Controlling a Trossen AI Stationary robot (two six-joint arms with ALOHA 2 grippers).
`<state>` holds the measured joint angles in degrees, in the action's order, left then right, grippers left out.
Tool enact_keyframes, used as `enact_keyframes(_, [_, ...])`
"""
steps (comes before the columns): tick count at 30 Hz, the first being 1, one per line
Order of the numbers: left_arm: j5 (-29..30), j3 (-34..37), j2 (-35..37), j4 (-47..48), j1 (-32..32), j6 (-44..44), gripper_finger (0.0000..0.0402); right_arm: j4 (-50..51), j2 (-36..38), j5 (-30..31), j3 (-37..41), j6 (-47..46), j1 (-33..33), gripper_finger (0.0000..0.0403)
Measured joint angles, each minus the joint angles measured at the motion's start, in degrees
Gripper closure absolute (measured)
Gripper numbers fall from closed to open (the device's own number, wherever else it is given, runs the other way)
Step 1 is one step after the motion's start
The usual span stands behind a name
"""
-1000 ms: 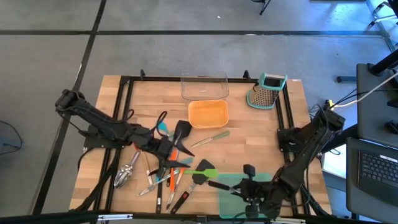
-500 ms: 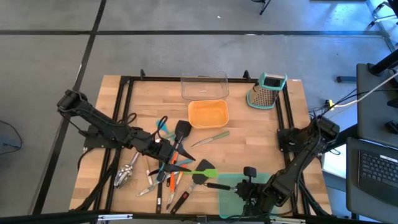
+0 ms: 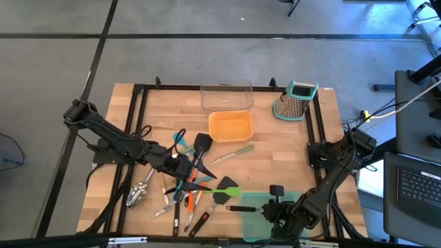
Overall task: Pick & Place Kitchen Items
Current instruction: Put the black spatula into the green bin, then put the green silicone spatula into the green bin
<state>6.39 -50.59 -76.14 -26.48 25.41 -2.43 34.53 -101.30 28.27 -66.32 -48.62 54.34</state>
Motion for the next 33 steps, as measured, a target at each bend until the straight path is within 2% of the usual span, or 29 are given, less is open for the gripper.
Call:
enact_keyframes(11, [-0.09, 0.0, 0.0, -0.02, 0.37, -0.36, 0.0222, -0.02, -2.38, -0.14, 0.0, -0.08, 0.13, 0.0334])
enact_keyframes(18, [-0.07, 0.0, 0.02, -0.08, 0.37, -0.4, 0.0222, -0.72, -4.92, -3.06, 0.02, -0.23, 0.09, 0.0334])
enact_keyframes(23, [-0.07, 0.0, 0.02, -0.2, 0.37, -0.42, 0.0222, -1.27, -4.9, -3.02, 0.02, -2.89, 0.03, 0.033])
enact_keyframes(29, [-0.07, 0.02, 0.02, -0.2, 0.53, -0.48, 0.0222, -1.52, -4.87, -2.99, 0.02, -4.57, 0.02, 0.0219])
enact_keyframes(33, [-0.06, 0.02, 0.04, -0.2, 0.86, -0.71, 0.0222, -1.54, -4.84, -2.99, 0.02, -4.57, -0.3, 0.0174])
